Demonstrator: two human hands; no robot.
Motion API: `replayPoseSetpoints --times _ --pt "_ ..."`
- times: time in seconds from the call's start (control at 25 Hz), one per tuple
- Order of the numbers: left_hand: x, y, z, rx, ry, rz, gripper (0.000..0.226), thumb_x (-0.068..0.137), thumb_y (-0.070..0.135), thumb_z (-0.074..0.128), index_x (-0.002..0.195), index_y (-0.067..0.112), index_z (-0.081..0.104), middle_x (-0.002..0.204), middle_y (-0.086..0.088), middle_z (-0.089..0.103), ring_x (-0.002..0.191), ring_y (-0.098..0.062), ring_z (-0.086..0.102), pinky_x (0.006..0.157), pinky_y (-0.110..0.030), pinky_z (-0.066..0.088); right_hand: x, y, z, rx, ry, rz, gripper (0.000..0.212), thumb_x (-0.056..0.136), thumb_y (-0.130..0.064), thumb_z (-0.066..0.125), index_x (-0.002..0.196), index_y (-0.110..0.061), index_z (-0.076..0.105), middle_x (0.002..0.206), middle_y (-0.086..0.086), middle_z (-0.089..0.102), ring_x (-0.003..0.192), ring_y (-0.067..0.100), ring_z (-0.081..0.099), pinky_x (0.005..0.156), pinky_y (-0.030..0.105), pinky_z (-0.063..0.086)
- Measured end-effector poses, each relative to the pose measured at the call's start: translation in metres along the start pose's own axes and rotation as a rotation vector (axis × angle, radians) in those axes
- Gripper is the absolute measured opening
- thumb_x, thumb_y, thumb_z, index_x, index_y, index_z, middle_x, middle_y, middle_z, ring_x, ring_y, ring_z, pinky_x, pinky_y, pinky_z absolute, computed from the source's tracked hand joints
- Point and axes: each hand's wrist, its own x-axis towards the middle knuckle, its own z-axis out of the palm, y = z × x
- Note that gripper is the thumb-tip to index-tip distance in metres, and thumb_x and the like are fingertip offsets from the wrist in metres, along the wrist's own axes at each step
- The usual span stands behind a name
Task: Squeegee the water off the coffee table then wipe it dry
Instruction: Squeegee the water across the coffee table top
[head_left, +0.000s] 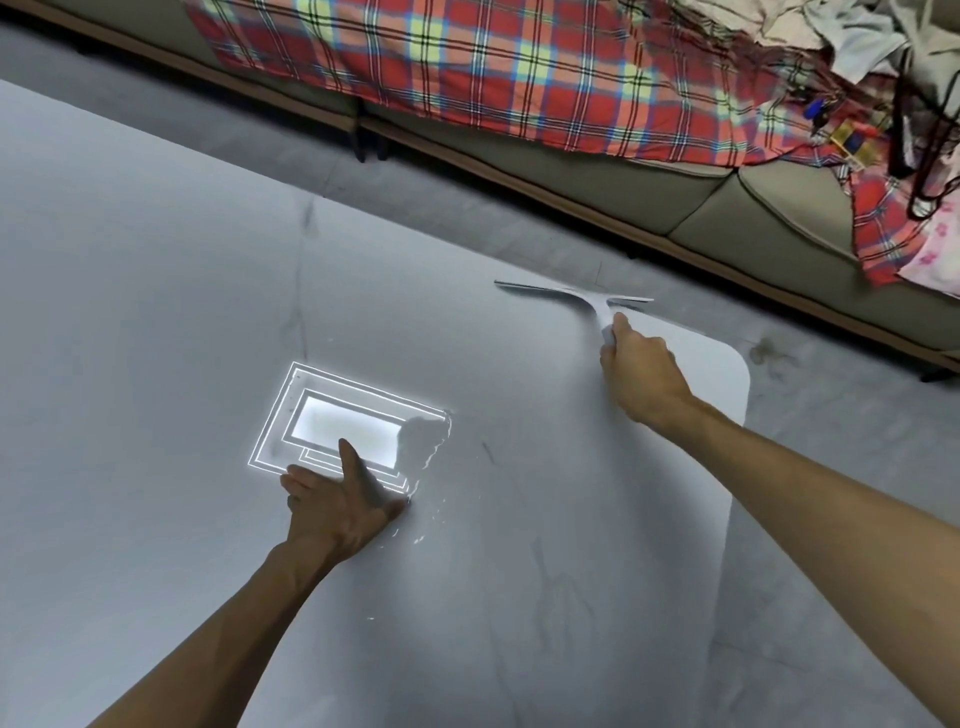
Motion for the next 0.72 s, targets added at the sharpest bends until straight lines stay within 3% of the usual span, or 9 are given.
replayPoseSetpoints --times 0.16,0.36,0.44,0.56,0.72 --pt "0.002 -0.001 0.003 0.008 0.001 0.009 0.120 0.071 0.081 0.049 0.151 0.014 -0.011 0.136 -0.052 0.022 0.134 -0.061 0.015 0.114 -0.053 0.017 -0.056 0.013 0.037 -0.006 -0.043 -0.018 0.051 0.101 -0.017 0.032 0.150 -0.013 0.019 0.110 0.026 0.059 0.094 0.040 0.057 0.077 0.039 0.043" --pt "0.005 -0.007 0.002 -0.028 -0.043 0.028 0.121 0.070 0.081 0.050 0.150 0.016 -0.013 0.141 -0.047 0.017 0.134 -0.057 0.012 0.113 -0.051 0.016 -0.130 0.029 0.046 0.040 -0.265 0.002 0.055 0.103 -0.027 0.033 0.154 -0.028 0.013 0.090 0.000 0.057 0.072 0.012 0.053 0.058 0.022 0.039" --pt "0.006 -0.009 0.002 -0.055 -0.023 0.032 0.114 0.073 0.077 0.053 0.150 0.013 -0.002 0.142 -0.040 0.022 0.129 -0.053 0.021 0.109 -0.048 0.023 -0.117 0.039 0.031 0.038 -0.168 0.014 0.052 0.103 -0.028 0.033 0.153 -0.025 0.017 0.102 0.009 0.062 0.081 0.021 0.057 0.067 0.026 0.040" --pt "0.000 -0.013 0.009 -0.137 0.069 0.087 0.094 0.075 0.066 0.062 0.140 0.010 0.022 0.122 -0.031 0.040 0.112 -0.043 0.036 0.099 -0.044 0.035 -0.064 0.061 -0.005 0.032 0.029 0.109 0.053 0.102 -0.018 0.034 0.152 -0.014 0.017 0.116 0.025 0.060 0.100 0.041 0.059 0.076 0.038 0.044" --pt "-0.012 -0.013 0.026 -0.165 0.013 0.062 0.098 0.079 0.055 0.066 0.150 0.013 0.012 0.140 -0.039 0.019 0.131 -0.049 0.022 0.107 -0.051 0.032 -0.038 0.075 -0.013 0.162 -0.023 0.285 0.047 0.098 -0.009 0.032 0.145 -0.010 0.024 0.112 0.031 0.059 0.072 0.037 0.063 0.057 0.036 0.052"
